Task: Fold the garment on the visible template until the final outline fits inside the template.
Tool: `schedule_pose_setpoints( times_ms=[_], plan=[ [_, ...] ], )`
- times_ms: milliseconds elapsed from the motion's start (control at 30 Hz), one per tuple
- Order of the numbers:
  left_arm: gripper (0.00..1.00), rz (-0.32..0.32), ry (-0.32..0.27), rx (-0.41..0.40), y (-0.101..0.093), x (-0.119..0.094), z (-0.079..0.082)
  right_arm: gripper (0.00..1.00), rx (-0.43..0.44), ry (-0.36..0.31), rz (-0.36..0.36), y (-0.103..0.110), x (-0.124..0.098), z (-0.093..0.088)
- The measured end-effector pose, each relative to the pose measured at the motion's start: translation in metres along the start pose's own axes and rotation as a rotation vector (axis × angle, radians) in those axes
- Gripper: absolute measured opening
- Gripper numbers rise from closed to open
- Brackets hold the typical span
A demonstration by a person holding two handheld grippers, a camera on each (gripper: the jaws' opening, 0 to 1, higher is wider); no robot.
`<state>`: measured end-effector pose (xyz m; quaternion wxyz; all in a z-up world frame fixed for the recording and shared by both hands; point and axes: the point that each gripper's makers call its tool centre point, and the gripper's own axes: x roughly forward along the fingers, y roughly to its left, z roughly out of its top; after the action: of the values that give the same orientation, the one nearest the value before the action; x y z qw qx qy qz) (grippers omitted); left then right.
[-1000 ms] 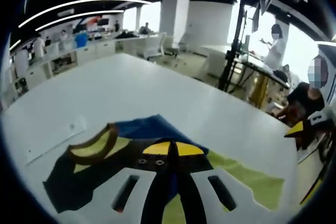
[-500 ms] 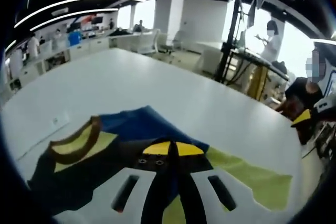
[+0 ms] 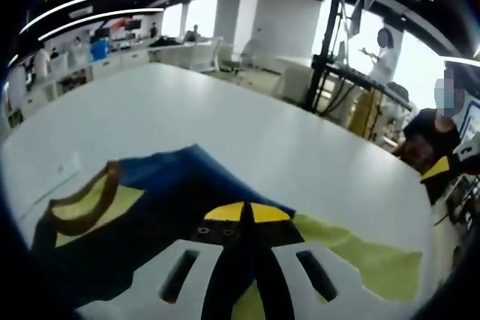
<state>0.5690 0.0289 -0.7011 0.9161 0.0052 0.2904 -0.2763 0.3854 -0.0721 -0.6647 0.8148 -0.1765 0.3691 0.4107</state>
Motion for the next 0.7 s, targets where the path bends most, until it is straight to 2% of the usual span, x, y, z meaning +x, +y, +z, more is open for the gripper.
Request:
schedule_pose_setpoints(
  times_ms=[67, 167, 267, 367, 433, 500, 533, 700],
  plan=[
    [0.0, 0.007, -0.003, 0.019, -0.001, -0.003, 0.0, 0.99, 0.001, -0.001, -0.001, 0.0, 0.0, 0.0],
    [0.11, 0.015, -0.01, 0.023, 0.0, -0.013, 0.003, 0.99, 0.0, -0.007, 0.001, 0.001, -0.001, 0.002],
    [0.23, 0.027, -0.05, 0.021, 0.001, -0.025, 0.011, 0.99, 0.001, -0.015, 0.005, 0.001, -0.001, 0.005],
    [0.4, 0.038, -0.057, -0.007, 0.004, -0.05, 0.012, 0.99, 0.002, -0.03, 0.006, 0.002, -0.001, 0.01],
    [0.52, 0.066, -0.091, -0.002, 0.011, -0.064, 0.017, 0.99, 0.006, -0.041, 0.006, 0.001, -0.001, 0.012],
    [0.58, 0.074, -0.093, -0.002, 0.011, -0.08, 0.016, 0.99, 0.014, -0.05, 0.011, 0.001, -0.001, 0.015],
    [0.59, 0.083, -0.072, 0.022, 0.013, -0.088, 0.013, 0.99, 0.017, -0.055, 0.014, 0.001, -0.001, 0.017],
    [0.7, 0.082, -0.103, 0.014, 0.015, -0.12, 0.017, 0.99, 0.018, -0.08, 0.027, 0.003, -0.003, 0.025]
  ],
)
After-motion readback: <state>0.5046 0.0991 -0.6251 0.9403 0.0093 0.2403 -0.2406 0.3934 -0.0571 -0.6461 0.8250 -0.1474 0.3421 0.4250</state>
